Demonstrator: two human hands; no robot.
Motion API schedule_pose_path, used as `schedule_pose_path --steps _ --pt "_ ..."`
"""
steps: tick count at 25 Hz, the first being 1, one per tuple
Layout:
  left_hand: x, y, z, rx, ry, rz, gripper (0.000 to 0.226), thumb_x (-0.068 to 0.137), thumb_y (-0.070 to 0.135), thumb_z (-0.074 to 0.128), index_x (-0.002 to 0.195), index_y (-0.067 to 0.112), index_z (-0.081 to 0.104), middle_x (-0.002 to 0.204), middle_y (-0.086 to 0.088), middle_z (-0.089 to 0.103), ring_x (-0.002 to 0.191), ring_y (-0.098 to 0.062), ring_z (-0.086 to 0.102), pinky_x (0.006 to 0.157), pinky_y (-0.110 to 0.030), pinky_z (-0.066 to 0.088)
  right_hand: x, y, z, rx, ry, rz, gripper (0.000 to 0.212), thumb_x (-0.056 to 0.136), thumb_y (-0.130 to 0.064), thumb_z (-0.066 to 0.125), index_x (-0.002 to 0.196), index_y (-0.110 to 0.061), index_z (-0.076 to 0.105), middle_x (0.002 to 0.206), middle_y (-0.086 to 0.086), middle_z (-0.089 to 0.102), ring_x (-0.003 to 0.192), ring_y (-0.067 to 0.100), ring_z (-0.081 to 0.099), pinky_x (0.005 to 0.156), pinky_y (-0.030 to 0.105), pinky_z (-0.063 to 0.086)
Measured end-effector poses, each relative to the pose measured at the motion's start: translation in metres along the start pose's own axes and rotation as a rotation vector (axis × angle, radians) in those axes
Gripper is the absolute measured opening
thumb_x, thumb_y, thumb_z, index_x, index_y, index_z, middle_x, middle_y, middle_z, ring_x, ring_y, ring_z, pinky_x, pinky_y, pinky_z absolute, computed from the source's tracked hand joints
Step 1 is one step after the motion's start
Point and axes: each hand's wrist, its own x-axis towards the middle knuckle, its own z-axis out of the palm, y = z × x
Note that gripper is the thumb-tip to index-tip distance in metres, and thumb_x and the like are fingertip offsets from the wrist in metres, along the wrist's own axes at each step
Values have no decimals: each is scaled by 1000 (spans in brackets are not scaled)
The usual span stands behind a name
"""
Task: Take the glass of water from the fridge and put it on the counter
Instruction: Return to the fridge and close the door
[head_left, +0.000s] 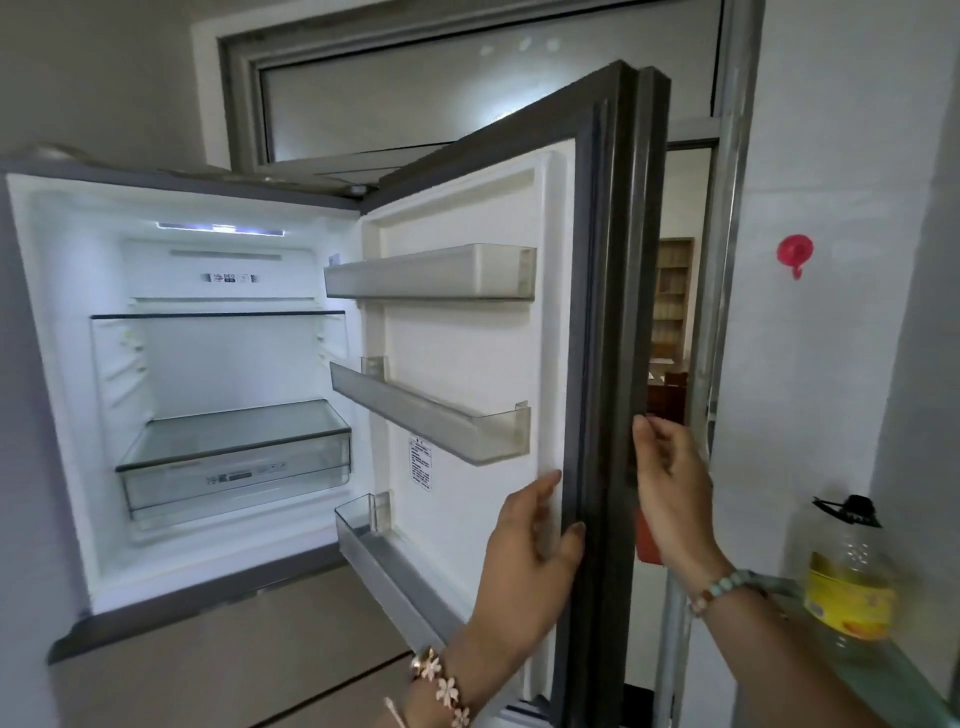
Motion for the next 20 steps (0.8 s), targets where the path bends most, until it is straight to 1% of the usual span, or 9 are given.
schedule_pose_path --steps 3,6,8,10,13,15,17,18,20 --pt "-31 11 -34 57 102 87 59 87 30 68 136 46 41 129 29 43 122 13 42 104 -11 35 -33 -39 16 32 -72 -171 40 91 -52 45 93 -15 60 66 -1 54 56 10 52 49 16 39" --pt "-53 13 -77 204 263 94 74 77 41 74 139 43 35 130 19 37 124 4 41 107 -17 34 -64 -75 50 156 -155 -360 33 88 -50 53 83 -17 58 64 -4 58 63 11 58 53 11 40" --pt "-66 11 -108 288 378 66 87 71 42 80 143 36 31 132 12 36 126 -5 41 109 -25 36 -82 -96 83 259 -215 -449 26 88 -45 60 92 -19 57 78 -8 63 75 6 62 62 11 47" --pt "-76 4 -149 345 457 17 97 68 38 84 147 28 27 137 9 36 132 -9 38 112 -32 35 -102 -120 123 334 -272 -554 34 88 -40 67 112 -16 58 103 -1 65 98 7 64 82 24 56" --pt "-83 -12 -218 345 504 -59 93 73 33 82 148 24 27 146 10 38 137 -6 37 114 -35 36 -129 -161 190 337 -289 -753 56 86 -22 74 136 -10 54 144 9 51 135 19 48 112 23 36" --pt "-83 -23 -259 311 527 -84 77 79 27 78 142 24 36 139 13 50 129 1 45 109 -24 40 -144 -187 234 334 -344 -821 57 87 -19 72 140 -15 54 156 11 37 145 23 36 118 24 28" --pt "-79 -36 -303 317 570 -111 56 83 20 74 130 29 44 117 22 58 109 10 54 96 -9 42 -157 -205 284 340 -370 -868 53 87 -22 69 138 -19 57 160 13 32 147 30 31 117 41 34" --pt "-75 -44 -325 311 589 -121 52 84 18 73 127 31 48 112 22 60 103 8 56 94 -12 45 -161 -211 310 310 -360 -904 52 86 -25 68 137 -21 59 159 14 34 146 32 33 113 50 38" --pt "-65 -58 -367 309 618 -120 44 82 16 71 119 36 56 108 12 68 100 -5 64 98 -34 51 -171 -225 357 198 -339 -948 50 84 -28 66 134 -24 61 158 14 37 144 36 36 101 58 45"
